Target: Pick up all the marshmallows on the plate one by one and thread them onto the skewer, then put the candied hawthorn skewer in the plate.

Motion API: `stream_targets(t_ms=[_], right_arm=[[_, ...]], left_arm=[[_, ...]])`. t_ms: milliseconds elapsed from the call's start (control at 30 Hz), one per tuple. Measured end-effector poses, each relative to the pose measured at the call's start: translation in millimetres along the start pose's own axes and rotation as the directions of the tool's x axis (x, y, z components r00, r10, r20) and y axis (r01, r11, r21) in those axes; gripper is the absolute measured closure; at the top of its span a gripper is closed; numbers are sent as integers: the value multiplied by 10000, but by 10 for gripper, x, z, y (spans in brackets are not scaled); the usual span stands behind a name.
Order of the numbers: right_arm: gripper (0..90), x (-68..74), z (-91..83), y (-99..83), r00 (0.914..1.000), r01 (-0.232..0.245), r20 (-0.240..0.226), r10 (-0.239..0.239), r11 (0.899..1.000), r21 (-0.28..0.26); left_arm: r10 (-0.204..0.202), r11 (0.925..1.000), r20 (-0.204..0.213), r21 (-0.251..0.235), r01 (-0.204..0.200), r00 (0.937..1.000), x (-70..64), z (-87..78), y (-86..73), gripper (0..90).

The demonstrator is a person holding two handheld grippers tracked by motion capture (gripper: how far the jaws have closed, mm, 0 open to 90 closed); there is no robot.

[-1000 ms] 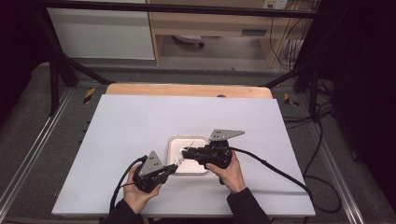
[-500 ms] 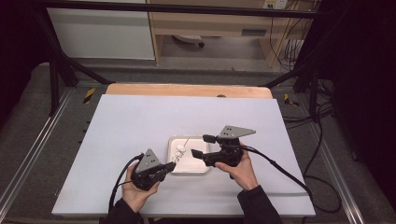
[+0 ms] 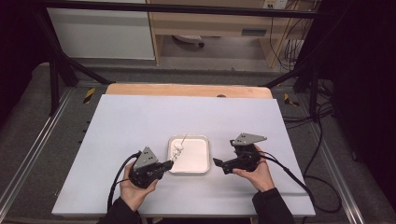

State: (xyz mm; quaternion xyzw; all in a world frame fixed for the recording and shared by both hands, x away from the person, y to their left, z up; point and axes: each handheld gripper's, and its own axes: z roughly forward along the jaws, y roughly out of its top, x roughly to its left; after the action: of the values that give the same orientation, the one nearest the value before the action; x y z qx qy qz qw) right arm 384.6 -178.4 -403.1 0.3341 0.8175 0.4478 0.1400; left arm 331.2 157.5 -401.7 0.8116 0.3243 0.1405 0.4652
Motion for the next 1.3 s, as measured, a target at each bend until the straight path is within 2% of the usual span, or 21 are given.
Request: stream_targets(t_ms=[267,500,833,933,1100,1200,1300], right_arm=[[7,-175,-130,-265,9969,-428,674,406,9985,327],[7,-277,-247,-484,9954,-644,740,613,9971,407],[7,-322,-335,-602,9941,-692,863,664,9971,306],[7,-333,-345,-648,9930,-845,854,820,9961,265],[7,-331,-356,-686,9941,-471,1007,413,9974,552],[7,-336,-367,-707,9941,-661,890,618,9967,463],[8,-346,-387,-728,9937,-686,913,643,9966,448]], left_arm=[[-177,9996,-69,219,178,9998,41,-2,54,891],[-298,9986,-60,440,300,9995,64,38,127,891],[-647,9945,-200,819,661,9977,161,157,219,891],[-570,9938,-334,941,599,9978,173,206,257,891],[-605,9888,-372,1346,650,9975,185,334,304,890],[-710,9837,-385,1625,764,9967,194,428,316,891],[-638,9767,-576,2012,742,9963,185,543,322,890]])
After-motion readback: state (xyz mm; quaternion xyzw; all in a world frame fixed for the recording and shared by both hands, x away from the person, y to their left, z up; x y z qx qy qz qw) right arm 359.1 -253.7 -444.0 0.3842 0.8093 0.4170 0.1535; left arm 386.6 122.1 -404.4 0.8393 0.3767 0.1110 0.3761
